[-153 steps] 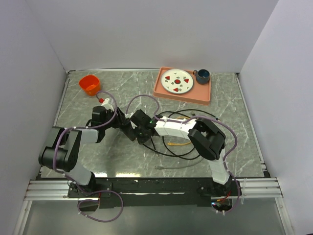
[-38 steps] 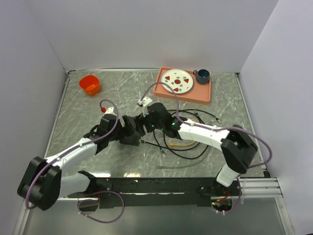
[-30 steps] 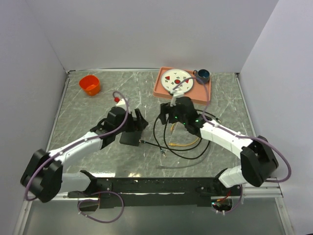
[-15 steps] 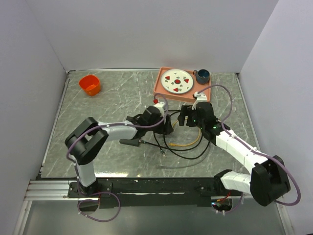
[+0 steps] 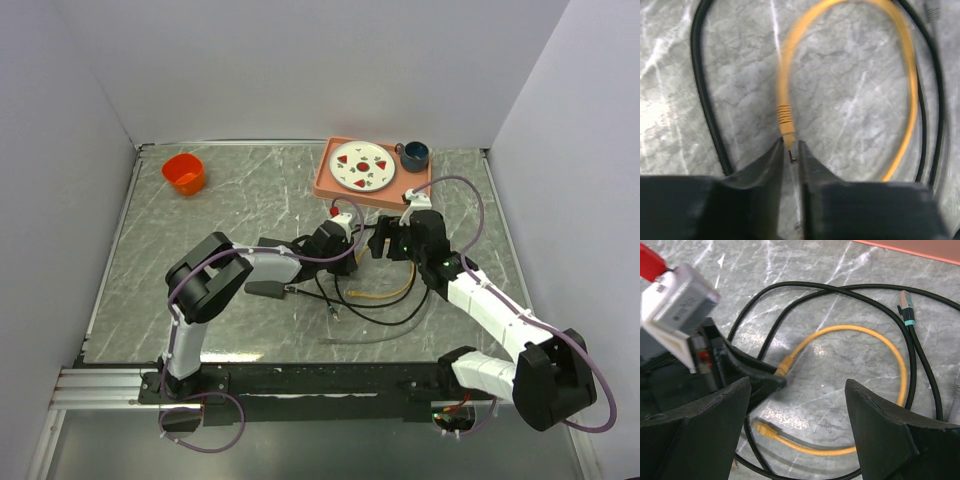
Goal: Insert the plug into the switch port
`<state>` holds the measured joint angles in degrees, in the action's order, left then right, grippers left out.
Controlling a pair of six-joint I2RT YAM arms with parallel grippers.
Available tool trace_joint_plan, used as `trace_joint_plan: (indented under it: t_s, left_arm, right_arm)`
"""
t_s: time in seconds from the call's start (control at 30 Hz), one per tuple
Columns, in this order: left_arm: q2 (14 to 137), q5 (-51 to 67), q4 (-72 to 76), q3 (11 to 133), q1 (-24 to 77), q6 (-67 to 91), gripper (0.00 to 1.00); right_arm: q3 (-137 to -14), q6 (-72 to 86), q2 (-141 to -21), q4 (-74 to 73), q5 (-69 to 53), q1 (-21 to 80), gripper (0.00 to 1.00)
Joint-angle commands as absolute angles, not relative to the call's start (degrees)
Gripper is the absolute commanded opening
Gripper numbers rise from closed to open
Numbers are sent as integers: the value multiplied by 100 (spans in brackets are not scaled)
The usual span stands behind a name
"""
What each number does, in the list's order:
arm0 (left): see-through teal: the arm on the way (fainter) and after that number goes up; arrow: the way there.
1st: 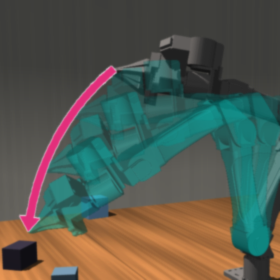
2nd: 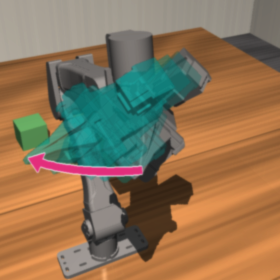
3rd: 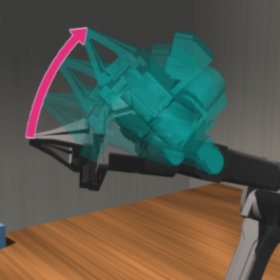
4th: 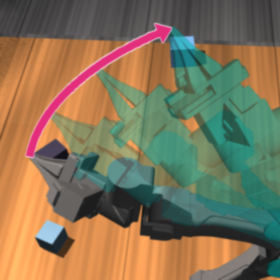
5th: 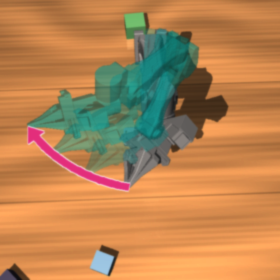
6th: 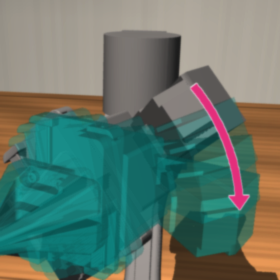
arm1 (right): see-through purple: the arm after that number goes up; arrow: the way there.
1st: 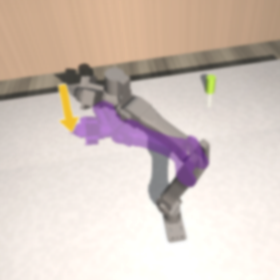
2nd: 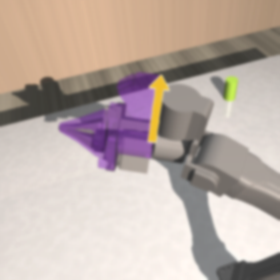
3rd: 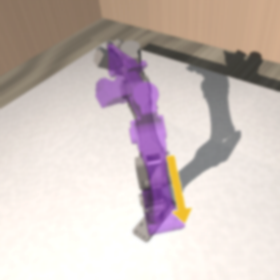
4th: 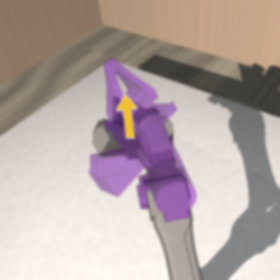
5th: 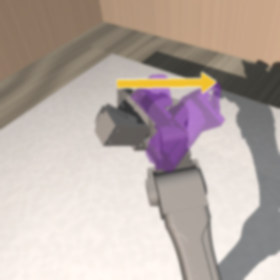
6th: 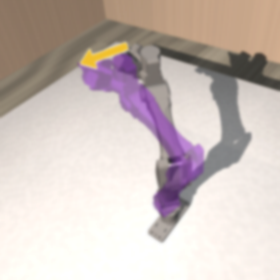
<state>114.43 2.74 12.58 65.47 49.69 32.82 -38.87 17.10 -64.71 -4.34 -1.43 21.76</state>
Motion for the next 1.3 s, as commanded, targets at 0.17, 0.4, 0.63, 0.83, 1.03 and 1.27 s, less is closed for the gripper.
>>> trace_joint_plan:
  t_s: [0.17,0.4,0.63,0.83,1.03,1.27]
  left_arm:
    - [11347,-245,1125,6636,4992,3314,1]
    - [10697,359,1248,6373,4668,3252,1]
    - [10134,1905,354,6608,4377,2437,1]
    - [9914,2995,-780,6864,4263,1820,1]
    - [9607,3322,-1230,6777,4140,1354,1]
    - [9097,3023,-1379,6609,4122,1125,1]
  right_arm:
    - [-3797,1653,-6231,-316,-395,2127,84]
    - [-3735,1381,-6126,-281,-615,2118,84]
    - [-3604,1020,-5731,156,-1195,2144,85]
    - [-3630,642,-5459,325,-1406,2486,87]
    - [-3674,123,-5510,326,-1414,3146,89]
    - [-3823,-114,-6028,167,-2267,3252,84]
